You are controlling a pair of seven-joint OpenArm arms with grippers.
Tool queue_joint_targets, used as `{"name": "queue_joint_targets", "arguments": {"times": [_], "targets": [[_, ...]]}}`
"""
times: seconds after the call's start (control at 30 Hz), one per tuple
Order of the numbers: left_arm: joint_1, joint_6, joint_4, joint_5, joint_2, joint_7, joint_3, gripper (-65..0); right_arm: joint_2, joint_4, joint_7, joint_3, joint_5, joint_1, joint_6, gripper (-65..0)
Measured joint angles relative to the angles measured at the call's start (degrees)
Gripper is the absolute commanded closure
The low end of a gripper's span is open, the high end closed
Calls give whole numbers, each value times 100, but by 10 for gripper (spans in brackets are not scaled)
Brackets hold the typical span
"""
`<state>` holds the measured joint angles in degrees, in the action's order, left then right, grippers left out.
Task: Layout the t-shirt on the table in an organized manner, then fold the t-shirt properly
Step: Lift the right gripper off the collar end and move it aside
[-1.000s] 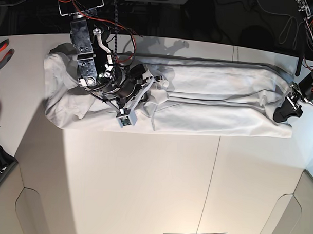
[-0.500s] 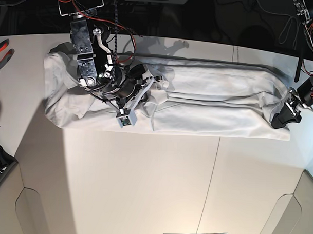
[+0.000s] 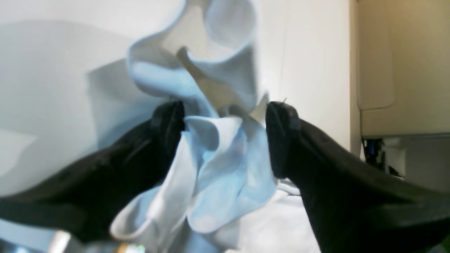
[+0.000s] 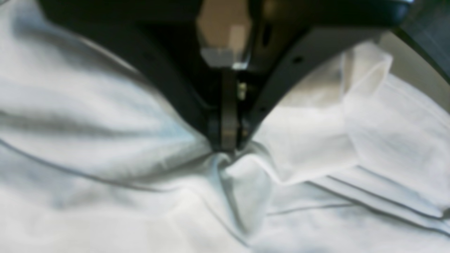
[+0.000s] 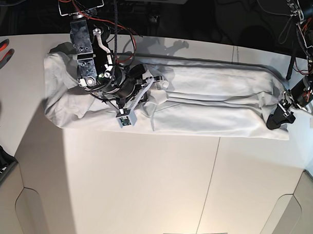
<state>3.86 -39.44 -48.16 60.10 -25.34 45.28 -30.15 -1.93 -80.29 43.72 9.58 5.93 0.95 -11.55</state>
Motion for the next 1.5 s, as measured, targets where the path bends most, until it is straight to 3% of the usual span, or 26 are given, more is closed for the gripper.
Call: {"name": "queue_joint_targets", "arguments": {"times": [0.2,0.43,0.73,0.93,1.1,1.3,1.5], "targets": [[-2,0,0,57,46,-11,4,0,0,-9,2,0,-4,0,0,0],[-4,-2,0,155,59,-9,9,0,52,-846,654,-24,-254,-66,76,0],[-7,4,-111,501,-33,63,9,0,35,-2302,975,-28,-243,-35,66,0],[-7,17,-894,743,-35,586,9,0,39,-2406,1021,-31,-682,-50,68,0],[-9,15,-1460,1285,-20,1178,9,0,221,-2406,1169,-129,-1005,-50,396,0],[-39,15,-1650,1965,-4,1751,9,0,319,-2406,1445,-796,-994,-81,409,0],[-48,11,-1687,2306,87,2321,9,0,317,-2406,1471,-1453,-411,-339,315,0]]}}
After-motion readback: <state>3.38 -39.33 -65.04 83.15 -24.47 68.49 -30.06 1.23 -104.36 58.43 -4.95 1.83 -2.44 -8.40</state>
